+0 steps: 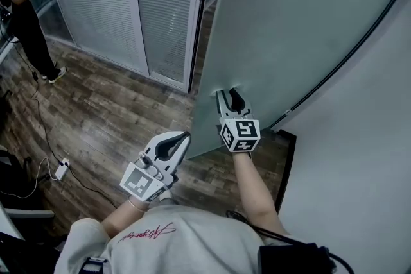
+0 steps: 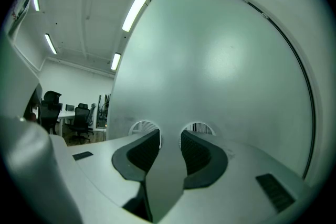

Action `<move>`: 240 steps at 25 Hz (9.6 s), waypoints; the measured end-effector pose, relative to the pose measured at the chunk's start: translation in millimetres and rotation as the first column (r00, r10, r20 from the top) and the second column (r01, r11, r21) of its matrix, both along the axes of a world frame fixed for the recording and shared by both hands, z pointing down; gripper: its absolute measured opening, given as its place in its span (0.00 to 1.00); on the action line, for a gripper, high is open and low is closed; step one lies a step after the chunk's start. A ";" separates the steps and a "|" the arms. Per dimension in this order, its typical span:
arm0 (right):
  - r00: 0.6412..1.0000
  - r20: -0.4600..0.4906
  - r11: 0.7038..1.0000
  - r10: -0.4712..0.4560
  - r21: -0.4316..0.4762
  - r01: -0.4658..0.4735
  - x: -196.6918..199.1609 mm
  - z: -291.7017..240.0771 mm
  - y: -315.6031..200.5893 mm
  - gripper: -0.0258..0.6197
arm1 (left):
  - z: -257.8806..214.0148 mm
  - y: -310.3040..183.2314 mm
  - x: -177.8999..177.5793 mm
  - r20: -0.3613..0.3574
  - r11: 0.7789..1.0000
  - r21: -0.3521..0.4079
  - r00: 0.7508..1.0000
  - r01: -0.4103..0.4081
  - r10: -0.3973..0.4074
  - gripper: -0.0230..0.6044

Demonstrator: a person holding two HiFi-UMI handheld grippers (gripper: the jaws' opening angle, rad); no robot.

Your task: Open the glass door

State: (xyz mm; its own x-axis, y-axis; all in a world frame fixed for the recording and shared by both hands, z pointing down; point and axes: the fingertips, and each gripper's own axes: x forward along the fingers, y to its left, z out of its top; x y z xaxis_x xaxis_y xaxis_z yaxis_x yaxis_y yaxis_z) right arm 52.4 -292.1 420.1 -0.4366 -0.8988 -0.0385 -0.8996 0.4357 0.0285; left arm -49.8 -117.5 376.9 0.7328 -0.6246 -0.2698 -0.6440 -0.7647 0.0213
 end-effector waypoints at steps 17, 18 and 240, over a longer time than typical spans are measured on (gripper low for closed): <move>0.994 0.002 0.994 -0.111 0.003 0.111 38.4 1.3 94.1 0.25 | -1.7 68.5 47.4 -0.011 0.996 0.016 0.996 0.084 -0.084 0.06; 0.993 0.001 0.993 -0.116 0.003 0.116 40.6 1.1 99.4 0.25 | -1.6 72.6 50.6 -0.013 0.996 0.016 0.996 0.086 -0.086 0.06; 0.909 0.025 0.892 0.416 0.180 -0.414 303.0 -39.2 648.2 0.08 | -26.9 345.1 354.4 0.004 0.506 0.056 0.507 -0.860 0.862 0.06</move>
